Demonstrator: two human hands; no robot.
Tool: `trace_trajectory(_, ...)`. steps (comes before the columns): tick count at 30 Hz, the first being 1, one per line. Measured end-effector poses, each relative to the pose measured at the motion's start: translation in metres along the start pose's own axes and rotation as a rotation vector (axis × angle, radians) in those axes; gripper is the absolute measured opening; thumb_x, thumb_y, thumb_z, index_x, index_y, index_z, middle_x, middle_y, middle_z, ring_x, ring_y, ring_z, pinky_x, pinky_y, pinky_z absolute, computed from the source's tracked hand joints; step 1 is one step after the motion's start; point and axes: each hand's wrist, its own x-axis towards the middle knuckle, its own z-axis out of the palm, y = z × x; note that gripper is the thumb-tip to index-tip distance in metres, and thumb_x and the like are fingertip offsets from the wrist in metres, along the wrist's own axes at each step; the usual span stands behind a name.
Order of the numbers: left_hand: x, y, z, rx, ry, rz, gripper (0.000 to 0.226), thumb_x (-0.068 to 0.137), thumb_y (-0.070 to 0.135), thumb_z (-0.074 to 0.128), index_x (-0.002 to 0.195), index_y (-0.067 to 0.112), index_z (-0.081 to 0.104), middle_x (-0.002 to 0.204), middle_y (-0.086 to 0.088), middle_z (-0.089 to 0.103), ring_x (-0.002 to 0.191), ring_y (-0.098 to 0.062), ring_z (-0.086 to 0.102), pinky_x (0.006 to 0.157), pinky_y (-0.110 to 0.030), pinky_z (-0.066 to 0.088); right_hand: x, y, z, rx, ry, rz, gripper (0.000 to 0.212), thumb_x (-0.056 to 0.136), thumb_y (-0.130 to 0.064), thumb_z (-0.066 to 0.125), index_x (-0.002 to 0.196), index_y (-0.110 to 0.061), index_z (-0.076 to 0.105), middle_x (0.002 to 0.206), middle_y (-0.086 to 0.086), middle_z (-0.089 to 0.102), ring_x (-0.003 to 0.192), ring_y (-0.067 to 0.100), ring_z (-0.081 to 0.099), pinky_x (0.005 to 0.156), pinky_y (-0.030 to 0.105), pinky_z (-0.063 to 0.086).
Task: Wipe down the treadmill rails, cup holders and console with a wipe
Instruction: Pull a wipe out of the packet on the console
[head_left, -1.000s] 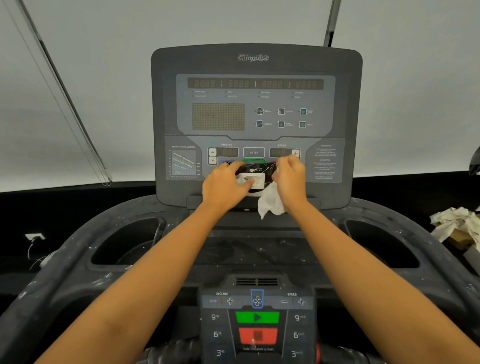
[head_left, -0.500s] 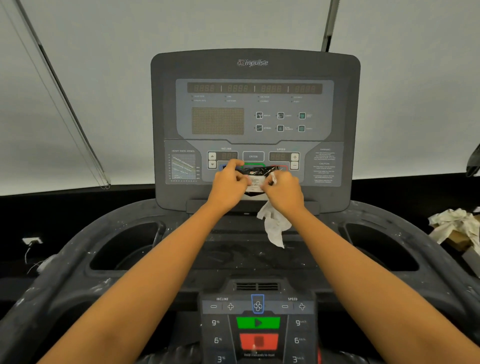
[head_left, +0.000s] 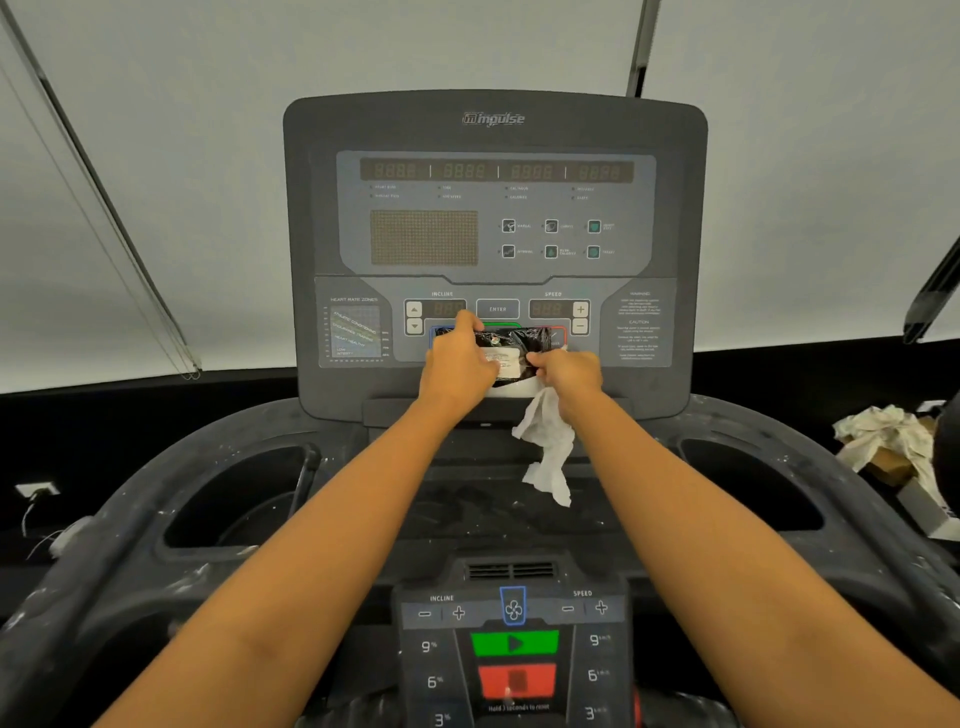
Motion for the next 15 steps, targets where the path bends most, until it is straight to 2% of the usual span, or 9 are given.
trace_trajectory(1, 0.000, 0.000, -0.001, -0.003, -0.004, 0.001, 0.046, 0.079, 0.006, 0.067, 0.119, 0.017, 0.047, 0.085, -0.008, 0.063, 0.084, -0.025, 0.061, 0.072, -0.041, 0.054, -0.003, -0.001, 0.001, -0.057, 0.032, -0.050, 0.018, 0.081, -0.017, 0.074, 0.090, -0.004, 0.065, 0.081, 0.007, 0.067, 0.072, 0.018, 0.059, 0.064, 0.032, 0.045)
trace_trajectory(3, -0.001, -0.001, -0.002, -0.024, -0.007, 0.001, 0.048, 0.080, 0.007, 0.067, 0.121, 0.017, 0.045, 0.087, -0.008, 0.065, 0.087, -0.024, 0.062, 0.072, -0.037, 0.053, -0.012, -0.004, 0.002, -0.046, 0.037, -0.159, 0.014, 0.084, -0.018, 0.071, 0.083, -0.006, 0.064, 0.081, 0.010, 0.065, 0.073, 0.020, 0.056, 0.065, 0.034, 0.045)
trace_trajectory(6, -0.009, -0.001, -0.005, -0.176, 0.003, 0.068, 0.047, 0.084, 0.013, 0.068, 0.124, 0.015, 0.045, 0.079, -0.002, 0.065, 0.081, -0.017, 0.063, 0.078, -0.034, 0.052, -0.028, -0.013, 0.001, 0.113, -0.152, -0.274, 0.020, 0.089, -0.013, 0.064, 0.071, -0.009, 0.058, 0.063, 0.004, 0.054, 0.063, 0.015, 0.050, 0.070, 0.033, 0.045)
trace_trajectory(9, -0.019, 0.011, -0.016, -0.429, -0.073, 0.132, 0.035, 0.092, 0.026, 0.062, 0.123, 0.014, 0.051, 0.097, 0.001, 0.065, 0.091, -0.008, 0.062, 0.084, -0.023, 0.050, -0.038, -0.024, -0.002, 0.236, -0.338, -0.309, 0.018, 0.092, -0.008, 0.059, 0.075, -0.008, 0.065, 0.068, 0.005, 0.061, 0.074, 0.019, 0.060, 0.085, 0.039, 0.051)
trace_trajectory(11, -0.023, 0.014, -0.022, -0.519, -0.205, 0.167, 0.031, 0.095, 0.036, 0.057, 0.119, 0.017, 0.059, 0.106, -0.001, 0.067, 0.100, -0.012, 0.062, 0.090, -0.025, 0.050, -0.044, -0.031, -0.001, 0.328, -0.410, -0.307, 0.019, 0.093, -0.006, 0.055, 0.077, -0.007, 0.066, 0.072, 0.007, 0.063, 0.076, 0.021, 0.062, 0.082, 0.040, 0.054)
trace_trajectory(13, -0.024, 0.012, -0.025, -0.484, -0.278, 0.187, 0.028, 0.093, 0.039, 0.057, 0.108, 0.017, 0.065, 0.096, -0.007, 0.070, 0.092, -0.020, 0.065, 0.083, -0.032, 0.051, -0.050, -0.037, 0.000, 0.311, -0.378, -0.361, 0.022, 0.094, -0.006, 0.052, 0.078, -0.008, 0.067, 0.069, 0.004, 0.060, 0.070, 0.017, 0.057, 0.074, 0.035, 0.051)
trace_trajectory(15, -0.026, 0.011, -0.028, -0.420, -0.253, 0.196, 0.022, 0.091, 0.032, 0.059, 0.089, 0.011, 0.066, 0.082, -0.013, 0.066, 0.074, -0.022, 0.058, 0.072, -0.037, 0.047, -0.054, -0.040, 0.001, 0.220, -0.268, -0.464, 0.024, 0.093, -0.003, 0.051, 0.076, -0.010, 0.066, 0.067, 0.002, 0.058, 0.067, 0.013, 0.054, 0.071, 0.027, 0.047)
